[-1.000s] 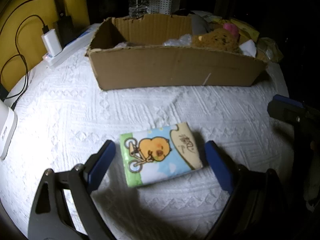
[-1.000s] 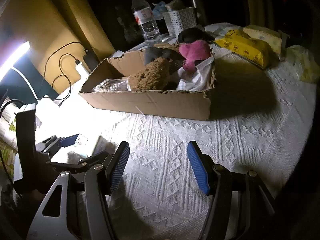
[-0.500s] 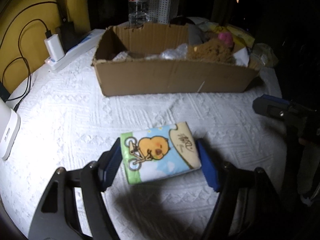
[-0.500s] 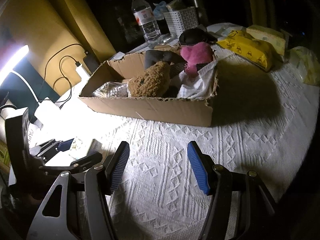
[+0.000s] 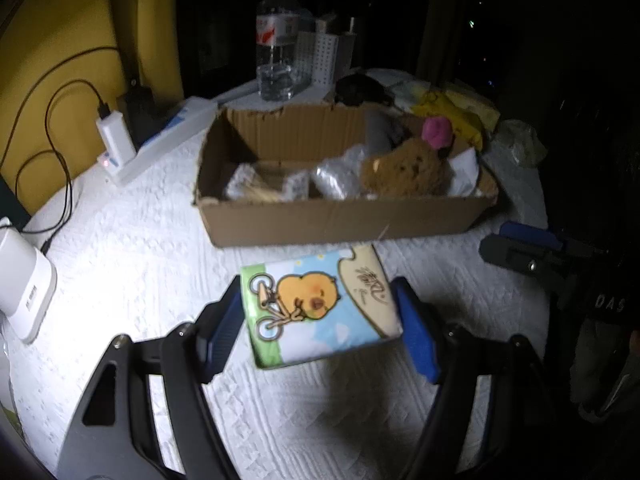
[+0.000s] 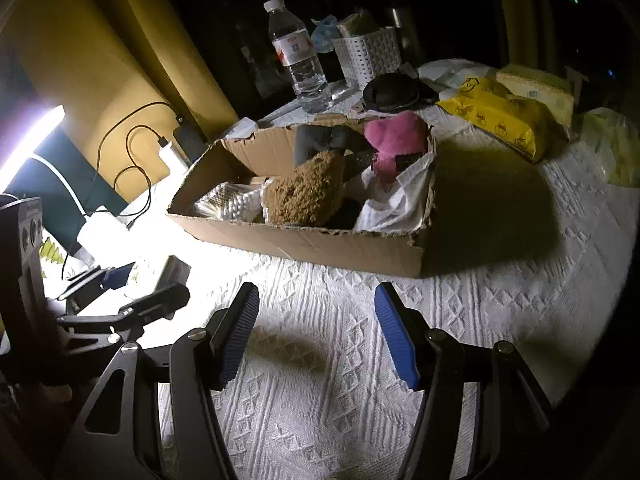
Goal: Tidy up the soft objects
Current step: 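Carry the tissue pack into the box with the left gripper and release it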
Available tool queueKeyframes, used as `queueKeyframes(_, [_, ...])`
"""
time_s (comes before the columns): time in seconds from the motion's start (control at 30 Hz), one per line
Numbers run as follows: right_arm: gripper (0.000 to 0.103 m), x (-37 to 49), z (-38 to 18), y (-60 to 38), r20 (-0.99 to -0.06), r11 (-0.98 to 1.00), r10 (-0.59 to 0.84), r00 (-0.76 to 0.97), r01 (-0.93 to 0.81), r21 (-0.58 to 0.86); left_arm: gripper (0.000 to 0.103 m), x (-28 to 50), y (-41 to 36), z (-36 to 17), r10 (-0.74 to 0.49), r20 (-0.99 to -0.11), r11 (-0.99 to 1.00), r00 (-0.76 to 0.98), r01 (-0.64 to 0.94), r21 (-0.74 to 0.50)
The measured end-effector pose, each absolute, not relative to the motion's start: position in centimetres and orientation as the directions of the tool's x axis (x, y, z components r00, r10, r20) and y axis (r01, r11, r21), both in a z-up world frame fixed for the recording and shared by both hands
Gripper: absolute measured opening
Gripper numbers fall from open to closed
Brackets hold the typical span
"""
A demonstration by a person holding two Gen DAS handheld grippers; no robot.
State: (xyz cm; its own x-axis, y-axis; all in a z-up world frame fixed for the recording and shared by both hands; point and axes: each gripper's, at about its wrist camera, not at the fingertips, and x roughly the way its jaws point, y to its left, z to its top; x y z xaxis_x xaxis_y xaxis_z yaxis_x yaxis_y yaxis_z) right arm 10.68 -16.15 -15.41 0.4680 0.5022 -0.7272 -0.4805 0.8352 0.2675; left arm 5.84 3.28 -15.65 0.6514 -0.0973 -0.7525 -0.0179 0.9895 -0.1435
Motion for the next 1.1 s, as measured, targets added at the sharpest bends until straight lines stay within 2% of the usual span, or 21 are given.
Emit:
queueKeyframes(0.43, [0.064, 12.1, -13.9, -16.0, -0.721, 0.848, 0.469, 0.51, -0.487, 0.207, 0.072, 7.9, 3.0, -13.5, -0.087, -0.726, 0.994, 0.682, 0.008, -0.111])
queueKeyframes(1.1, [0.064, 15.6, -12.8, -15.3, -0.722, 0.854, 0.433, 0.54, -0.502, 0.138, 0.072, 13.8, 3.5, -13.1, -0.082, -0.712, 0.995, 0.698, 0.02, -0.095])
